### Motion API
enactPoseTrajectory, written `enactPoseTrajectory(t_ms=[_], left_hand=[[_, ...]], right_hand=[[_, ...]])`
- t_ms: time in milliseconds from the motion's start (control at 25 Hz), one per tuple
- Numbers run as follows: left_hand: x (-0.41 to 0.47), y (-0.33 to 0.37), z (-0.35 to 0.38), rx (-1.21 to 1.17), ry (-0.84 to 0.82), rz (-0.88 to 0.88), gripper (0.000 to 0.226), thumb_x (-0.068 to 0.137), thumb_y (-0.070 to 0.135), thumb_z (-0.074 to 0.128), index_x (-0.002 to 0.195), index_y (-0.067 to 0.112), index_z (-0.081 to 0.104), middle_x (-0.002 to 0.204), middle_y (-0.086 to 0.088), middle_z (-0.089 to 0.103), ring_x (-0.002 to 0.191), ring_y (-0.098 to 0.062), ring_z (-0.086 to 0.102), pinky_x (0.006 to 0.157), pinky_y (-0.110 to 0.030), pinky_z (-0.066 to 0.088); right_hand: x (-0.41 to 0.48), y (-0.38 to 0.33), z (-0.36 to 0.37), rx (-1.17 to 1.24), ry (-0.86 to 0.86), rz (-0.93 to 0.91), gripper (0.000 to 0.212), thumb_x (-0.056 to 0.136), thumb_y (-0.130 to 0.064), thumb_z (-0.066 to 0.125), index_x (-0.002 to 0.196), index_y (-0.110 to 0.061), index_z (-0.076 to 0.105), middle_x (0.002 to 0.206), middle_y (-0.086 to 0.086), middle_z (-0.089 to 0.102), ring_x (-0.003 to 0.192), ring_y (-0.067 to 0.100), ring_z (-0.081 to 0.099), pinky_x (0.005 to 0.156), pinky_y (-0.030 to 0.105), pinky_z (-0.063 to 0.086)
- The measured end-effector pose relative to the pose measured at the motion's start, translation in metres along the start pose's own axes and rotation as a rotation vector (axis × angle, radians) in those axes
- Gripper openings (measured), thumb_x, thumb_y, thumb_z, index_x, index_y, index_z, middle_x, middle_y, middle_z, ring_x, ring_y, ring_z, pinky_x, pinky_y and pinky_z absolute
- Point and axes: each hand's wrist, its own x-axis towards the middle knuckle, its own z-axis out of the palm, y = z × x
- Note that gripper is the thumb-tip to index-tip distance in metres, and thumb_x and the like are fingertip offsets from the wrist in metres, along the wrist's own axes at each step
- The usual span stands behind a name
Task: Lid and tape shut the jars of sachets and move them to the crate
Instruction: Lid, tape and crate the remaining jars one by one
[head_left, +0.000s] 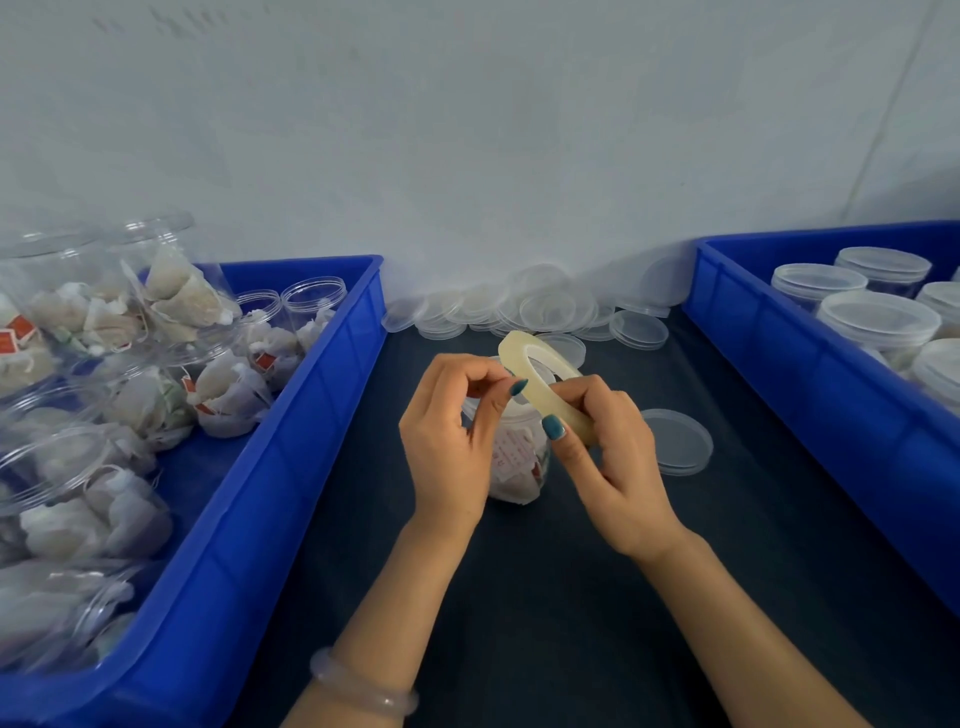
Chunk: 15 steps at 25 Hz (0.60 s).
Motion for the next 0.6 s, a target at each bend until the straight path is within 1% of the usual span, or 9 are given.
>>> enactPoseTrajectory(t_ms=[80,160,240,280,440,520,600], left_hand=[[0.0,0.003,0.0,-0.023,-0.011,-0.093,0.021,0.093,0.026,0.06,0.091,0.005,0.063,0.087,0.012,0.058,0.081,-0.002,0.057,0.074,-0.011,0.047],[0.002,0.008,0.001,-0.063,0.004,-0.218,0.019,0.095,0.037,0.056,0.092,0.018,0.058,0.086,0.018,0.057,0.081,-0.003,0.06,0.072,-0.015,0.05],[0.004,0.013,0.001,-0.106,0.03,-0.294,0.014,0.094,0.043,0.051,0.09,0.03,0.053,0.082,0.017,0.058,0.079,-0.002,0.061,0.071,-0.014,0.049],[0.004,0.014,0.001,-0.125,0.041,-0.312,0.011,0.094,0.043,0.049,0.089,0.033,0.051,0.081,0.016,0.059,0.078,-0.001,0.062,0.07,-0.012,0.048],[0.005,0.016,0.002,-0.135,0.063,-0.369,0.013,0.092,0.046,0.046,0.088,0.034,0.05,0.076,0.015,0.059,0.075,0.003,0.062,0.069,-0.009,0.047],[0.005,0.017,0.004,-0.144,0.08,-0.406,0.018,0.091,0.049,0.045,0.087,0.032,0.051,0.073,0.016,0.06,0.073,0.004,0.062,0.067,-0.009,0.047],[0.003,0.016,0.004,-0.166,0.079,-0.415,0.024,0.092,0.053,0.045,0.087,0.03,0.052,0.074,0.018,0.062,0.071,0.001,0.062,0.066,-0.01,0.047]], right_hand=[[0.002,-0.001,-0.001,-0.059,0.012,-0.056,0.027,0.099,-0.042,0.045,0.107,-0.02,0.059,0.092,-0.022,0.053,0.089,0.004,0.049,0.079,0.018,0.034],[0.004,-0.002,-0.002,-0.123,0.029,-0.124,0.025,0.098,-0.037,0.047,0.107,-0.017,0.06,0.092,-0.015,0.056,0.09,0.0,0.049,0.083,0.019,0.033],[0.006,-0.003,-0.001,-0.156,0.042,-0.167,0.022,0.098,-0.034,0.047,0.106,-0.017,0.06,0.091,-0.011,0.057,0.089,0.001,0.048,0.085,0.02,0.033],[0.006,-0.004,-0.001,-0.158,0.049,-0.18,0.021,0.098,-0.033,0.047,0.105,-0.017,0.059,0.089,-0.011,0.057,0.089,0.001,0.047,0.084,0.019,0.032],[0.008,-0.005,0.001,-0.149,0.068,-0.194,0.026,0.098,-0.036,0.045,0.099,-0.014,0.06,0.086,-0.01,0.056,0.082,0.002,0.046,0.081,0.023,0.033],[0.01,-0.006,0.001,-0.145,0.076,-0.194,0.029,0.097,-0.038,0.044,0.096,-0.013,0.059,0.084,-0.009,0.056,0.079,0.003,0.045,0.079,0.025,0.035],[0.009,-0.006,0.002,-0.137,0.086,-0.181,0.029,0.098,-0.038,0.044,0.094,-0.014,0.059,0.083,-0.008,0.057,0.079,0.004,0.046,0.078,0.027,0.037]])
